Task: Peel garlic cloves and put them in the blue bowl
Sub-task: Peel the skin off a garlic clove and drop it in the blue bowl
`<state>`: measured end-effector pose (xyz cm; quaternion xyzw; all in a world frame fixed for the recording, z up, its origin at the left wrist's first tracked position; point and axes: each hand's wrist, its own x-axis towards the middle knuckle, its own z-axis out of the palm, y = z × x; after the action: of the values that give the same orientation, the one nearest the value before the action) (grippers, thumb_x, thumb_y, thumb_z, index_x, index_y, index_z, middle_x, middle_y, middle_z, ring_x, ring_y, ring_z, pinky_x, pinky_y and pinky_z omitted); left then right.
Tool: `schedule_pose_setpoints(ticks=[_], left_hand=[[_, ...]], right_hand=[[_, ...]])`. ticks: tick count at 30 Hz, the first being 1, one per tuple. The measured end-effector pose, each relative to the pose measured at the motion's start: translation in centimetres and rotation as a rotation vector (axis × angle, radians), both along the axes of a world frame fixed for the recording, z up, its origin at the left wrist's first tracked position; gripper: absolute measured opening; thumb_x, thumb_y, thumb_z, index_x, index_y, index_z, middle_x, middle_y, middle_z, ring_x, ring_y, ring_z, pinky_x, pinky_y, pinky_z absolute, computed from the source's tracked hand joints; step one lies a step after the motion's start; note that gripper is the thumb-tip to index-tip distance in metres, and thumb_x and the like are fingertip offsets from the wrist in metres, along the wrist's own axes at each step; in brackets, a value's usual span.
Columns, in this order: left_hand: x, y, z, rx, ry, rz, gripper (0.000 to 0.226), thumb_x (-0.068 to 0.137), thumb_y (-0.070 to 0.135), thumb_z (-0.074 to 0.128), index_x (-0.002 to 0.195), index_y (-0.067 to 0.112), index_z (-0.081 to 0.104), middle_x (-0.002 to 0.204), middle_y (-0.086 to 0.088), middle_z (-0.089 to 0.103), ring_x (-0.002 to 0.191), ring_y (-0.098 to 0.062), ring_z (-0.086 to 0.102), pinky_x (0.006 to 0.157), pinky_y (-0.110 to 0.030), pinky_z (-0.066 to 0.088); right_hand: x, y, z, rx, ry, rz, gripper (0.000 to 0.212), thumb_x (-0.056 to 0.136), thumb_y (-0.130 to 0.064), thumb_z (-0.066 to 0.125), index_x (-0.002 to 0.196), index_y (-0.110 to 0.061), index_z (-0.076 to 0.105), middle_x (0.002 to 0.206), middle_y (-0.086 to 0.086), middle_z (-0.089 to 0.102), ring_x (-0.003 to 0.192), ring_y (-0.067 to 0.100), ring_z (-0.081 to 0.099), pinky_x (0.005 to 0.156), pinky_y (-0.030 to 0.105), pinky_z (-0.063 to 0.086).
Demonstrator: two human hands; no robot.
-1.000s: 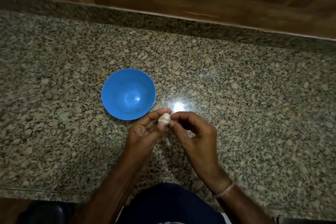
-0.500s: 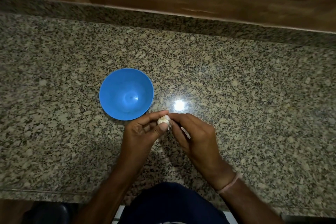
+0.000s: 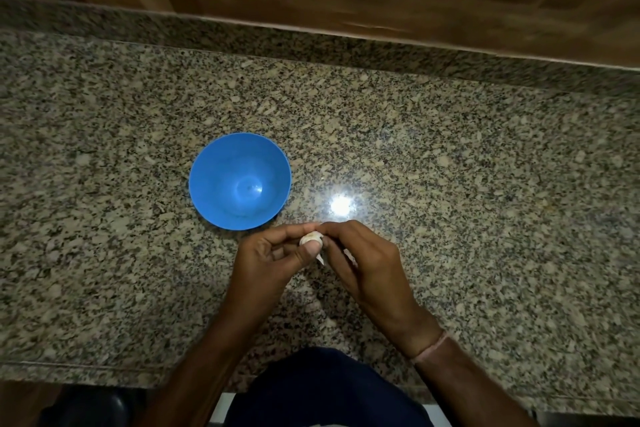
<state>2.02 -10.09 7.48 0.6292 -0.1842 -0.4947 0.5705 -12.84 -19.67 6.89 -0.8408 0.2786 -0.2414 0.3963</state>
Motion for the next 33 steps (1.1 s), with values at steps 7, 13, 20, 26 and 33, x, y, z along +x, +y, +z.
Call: schedule_pose_setpoints(ticks=[7, 13, 20, 26, 33], left_hand=[[-0.8, 0.9, -0.5, 0.018, 0.021, -0.021, 0.031, 0.085, 0.013, 0.077, 0.115, 0.006, 0.076, 0.109, -0.007, 0.079, 0.104, -0.024, 0.076, 0.084, -0.026, 0.06], [-1.7, 2.3, -1.6, 0.117, -0.131, -0.101, 0.028, 0.088, 0.014, 0.08, 0.116, 0.011, 0.077, 0.098, -0.004, 0.081, 0.093, -0.024, 0.078, 0.087, -0.043, 0.062], [-1.9, 3.7, -3.1, 0.201, -0.534, -0.182, 0.033, 0.083, 0.016, 0.087, 0.114, 0.013, 0.078, 0.099, 0.009, 0.078, 0.085, 0.0, 0.074, 0.074, -0.017, 0.06], [-0.6, 3.0, -5.6, 0.187, -0.988, -0.319, 0.02, 0.092, 0.017, 0.077, 0.111, 0.013, 0.074, 0.102, -0.001, 0.069, 0.092, -0.019, 0.064, 0.072, -0.026, 0.048], [-1.9, 4.9, -7.6, 0.297, -1.248, -0.358, 0.069, 0.08, 0.033, 0.084, 0.14, 0.018, 0.053, 0.132, -0.004, 0.054, 0.12, -0.028, 0.05, 0.095, -0.044, 0.044]], right_hand=[[-0.2, 1.2, -1.2, 0.192, -0.038, -0.087, 0.011, 0.103, -0.011, 0.064, 0.111, -0.012, 0.072, 0.102, -0.005, 0.067, 0.09, 0.006, 0.065, 0.076, 0.018, 0.048], [-1.0, 3.0, -3.2, 0.408, -0.001, -0.169, 0.009, 0.104, -0.015, 0.062, 0.104, -0.015, 0.071, 0.097, -0.007, 0.071, 0.086, 0.013, 0.069, 0.071, 0.032, 0.056], [-1.7, 4.1, -5.2, 0.542, 0.071, -0.158, 0.007, 0.101, -0.02, 0.066, 0.101, -0.014, 0.071, 0.089, -0.005, 0.073, 0.079, 0.011, 0.069, 0.067, 0.028, 0.056], [-3.5, 4.1, -7.3, 0.514, 0.161, -0.256, 0.008, 0.102, -0.021, 0.064, 0.097, -0.017, 0.069, 0.089, -0.008, 0.07, 0.082, 0.006, 0.065, 0.073, 0.02, 0.05], [-4.2, 5.0, -7.8, 0.152, 0.474, -0.052, 0.01, 0.102, -0.018, 0.055, 0.094, -0.017, 0.061, 0.093, 0.001, 0.059, 0.082, 0.018, 0.054, 0.073, 0.037, 0.046]])
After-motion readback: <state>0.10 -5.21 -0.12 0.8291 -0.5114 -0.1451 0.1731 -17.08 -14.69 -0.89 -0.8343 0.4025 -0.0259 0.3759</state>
